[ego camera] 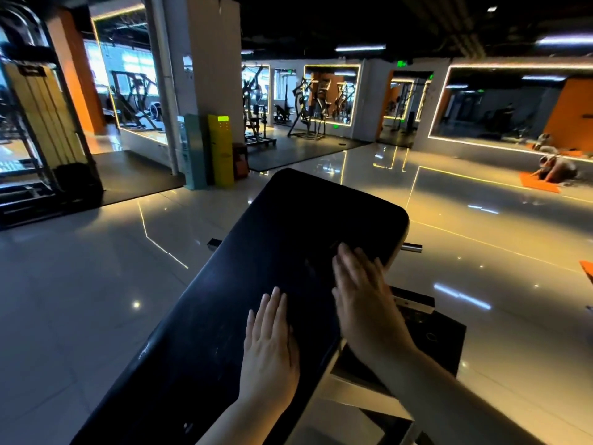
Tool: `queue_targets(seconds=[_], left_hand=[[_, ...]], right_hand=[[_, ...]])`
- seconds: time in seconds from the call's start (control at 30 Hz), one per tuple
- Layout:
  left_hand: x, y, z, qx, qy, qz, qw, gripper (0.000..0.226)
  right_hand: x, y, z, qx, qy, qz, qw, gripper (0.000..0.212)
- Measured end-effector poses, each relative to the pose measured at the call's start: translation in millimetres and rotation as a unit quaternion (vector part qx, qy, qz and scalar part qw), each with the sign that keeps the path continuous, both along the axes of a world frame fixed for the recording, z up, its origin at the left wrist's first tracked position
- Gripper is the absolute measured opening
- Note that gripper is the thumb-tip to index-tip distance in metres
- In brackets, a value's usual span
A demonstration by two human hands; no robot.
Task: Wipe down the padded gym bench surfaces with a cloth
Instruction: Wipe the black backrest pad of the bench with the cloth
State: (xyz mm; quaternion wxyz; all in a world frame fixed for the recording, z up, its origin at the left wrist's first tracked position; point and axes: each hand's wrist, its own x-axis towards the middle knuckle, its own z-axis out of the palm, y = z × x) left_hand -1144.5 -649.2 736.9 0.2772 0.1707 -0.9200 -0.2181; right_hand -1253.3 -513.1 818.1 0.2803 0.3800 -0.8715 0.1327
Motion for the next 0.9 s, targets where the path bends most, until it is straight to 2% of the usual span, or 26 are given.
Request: queue_targets(seconds=[0.07, 0.13, 0.23, 0.33, 0.37, 0.5, 0.57, 0.67, 0.73, 0.83, 0.9], left_hand=[[-1.3, -3.2, -4.8, -0.023, 0.005, -0.002, 1.000, 0.060], [-3.8, -6.3, -7.4, -0.035, 0.012, -0.003, 0.999, 0.056], [-11.1, -7.0, -9.1, -0.025, 0.039, -0.010, 0.999, 0.054], [-21.9, -6.7, -6.2, -0.010, 0.052, -0.010, 0.999, 0.057], [-26.3, -6.5, -3.3, -0.008, 0.049, -0.015, 0.999, 0.061], [-43.1, 1.0, 7.9, -0.024, 0.030, -0.035, 0.999, 0.063], [-49.6, 6.4, 15.2, -0.005, 0.042, -0.023, 0.999, 0.062], [-59.1, 14.9, 28.3, 0.017, 0.053, -0.006, 0.998, 0.057], [-68.0, 19.9, 40.2, 0.043, 0.052, 0.008, 0.998, 0.060], [-82.1, 32.2, 65.3, 0.087, 0.035, 0.019, 0.995, 0.070], [-97.1, 47.4, 86.3, 0.079, 0.038, 0.017, 0.996, 0.066]], right_hand=[[16.9, 0.1, -18.3, 0.068, 0.035, 0.069, 0.995, 0.057], [6.8, 8.1, -10.0, 0.108, 0.062, 0.095, 0.988, 0.052], [-32.0, 14.8, 22.0, 0.042, 0.048, 0.014, 0.998, 0.052], [-35.2, 8.1, 30.4, -0.065, -0.026, -0.041, 0.997, 0.054], [-28.1, 3.3, 23.4, -0.058, -0.027, -0.030, 0.997, 0.054], [-21.2, 13.1, 8.7, 0.081, 0.046, 0.067, 0.993, 0.052], [-43.3, 22.6, 22.0, 0.057, 0.048, 0.064, 0.995, 0.053], [-73.9, 25.0, 44.0, -0.079, 0.020, 0.007, 0.997, 0.052], [-78.6, 20.1, 42.0, -0.132, -0.023, 0.021, 0.991, 0.051], [-74.9, 24.8, 26.8, -0.085, -0.019, 0.124, 0.988, 0.047], [-85.2, 38.0, 27.7, -0.038, 0.012, 0.154, 0.987, 0.048]])
